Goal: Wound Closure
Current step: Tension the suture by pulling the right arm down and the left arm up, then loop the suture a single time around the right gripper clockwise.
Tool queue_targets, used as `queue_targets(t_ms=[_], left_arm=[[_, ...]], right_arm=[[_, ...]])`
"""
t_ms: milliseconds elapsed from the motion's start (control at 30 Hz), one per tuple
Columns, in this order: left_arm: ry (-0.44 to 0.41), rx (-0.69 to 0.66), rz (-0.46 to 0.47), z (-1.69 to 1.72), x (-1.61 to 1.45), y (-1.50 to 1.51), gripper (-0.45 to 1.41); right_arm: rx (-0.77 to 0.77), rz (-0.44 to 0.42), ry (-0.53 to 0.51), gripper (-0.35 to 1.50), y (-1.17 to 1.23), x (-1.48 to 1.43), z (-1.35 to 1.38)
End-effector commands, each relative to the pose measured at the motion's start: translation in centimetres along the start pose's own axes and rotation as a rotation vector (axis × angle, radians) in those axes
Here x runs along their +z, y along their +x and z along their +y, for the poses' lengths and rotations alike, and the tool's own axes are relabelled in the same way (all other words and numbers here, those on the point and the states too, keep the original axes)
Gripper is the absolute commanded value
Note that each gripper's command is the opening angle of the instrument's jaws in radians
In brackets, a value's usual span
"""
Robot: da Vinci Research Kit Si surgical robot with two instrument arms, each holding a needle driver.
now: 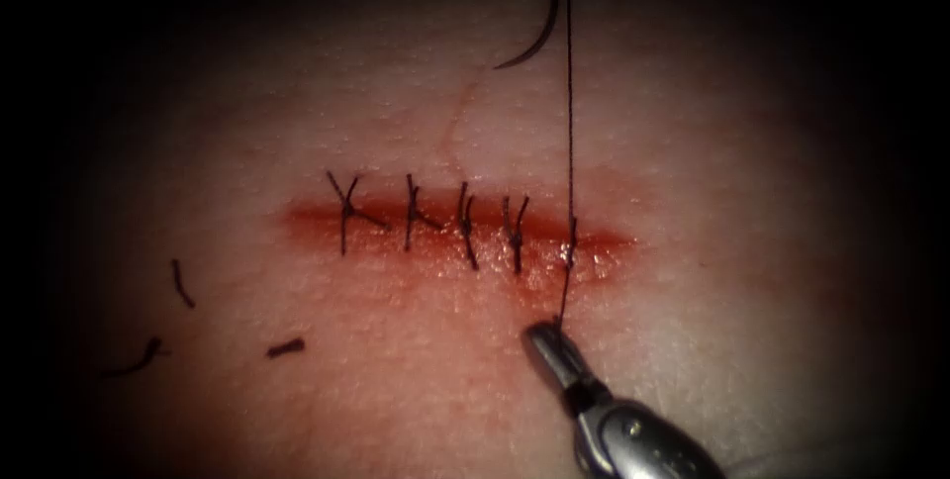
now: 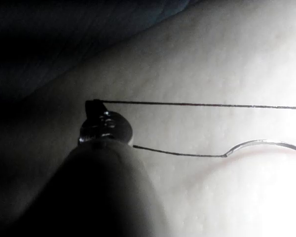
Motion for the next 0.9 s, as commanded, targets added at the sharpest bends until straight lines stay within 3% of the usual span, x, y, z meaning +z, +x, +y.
queue_targets(t_ms=[33,67,100,133,333,567,667,700,733,767,800,900], left_arm=[[-0.017,0.004,0.001,-0.03,0.01,0.02,-0.45],[-0.051,0.01,0.0,0.06,-0.14,0.04,-0.45],[-0.081,0.014,-0.004,0.11,-0.24,0.04,-0.45],[-0.133,0.015,-0.009,0.21,-0.42,0.05,-0.45],[-0.215,0.045,-0.066,0.61,-1.15,0.03,-0.45],[-0.234,0.1,-0.087,1.24,-1.72,0.11,-0.45],[-0.238,0.119,-0.1,1.49,-1.84,0.11,-0.45],[-0.237,0.119,-0.109,1.6,-1.89,0.1,-0.45],[-0.24,0.123,-0.105,1.64,-1.91,0.09,-0.45],[-0.242,0.122,-0.106,1.69,-1.94,0.08,-0.45],[-0.243,0.12,-0.106,1.73,-1.95,0.08,-0.45],[-0.258,0.115,-0.096,1.88,-2.02,0.07,-0.45]], right_arm=[[0.001,0.0,0.012,-0.35,-0.03,0.03,-0.04],[-0.008,0.004,0.021,0.39,0.02,0.03,-0.01],[-0.007,0.005,0.022,0.73,0.04,0.04,0.0],[-0.004,0.001,0.024,1.2,0.09,0.04,0.02],[0.008,0.015,0.05,1.38,0.32,-0.11,0.14],[0.011,0.031,0.176,1.43,0.93,-0.17,0.32],[-0.048,0.022,0.224,1.03,1.17,-0.05,0.38],[-0.099,0.015,0.237,0.74,1.25,0.04,0.41],[-0.136,0.009,0.247,0.21,1.29,0.1,0.43],[-0.152,0.004,0.241,-0.21,1.31,0.15,0.44],[-0.181,-0.006,0.236,-0.35,1.33,0.21,0.46],[-0.282,-0.04,0.241,-0.35,1.36,0.49,0.56]])
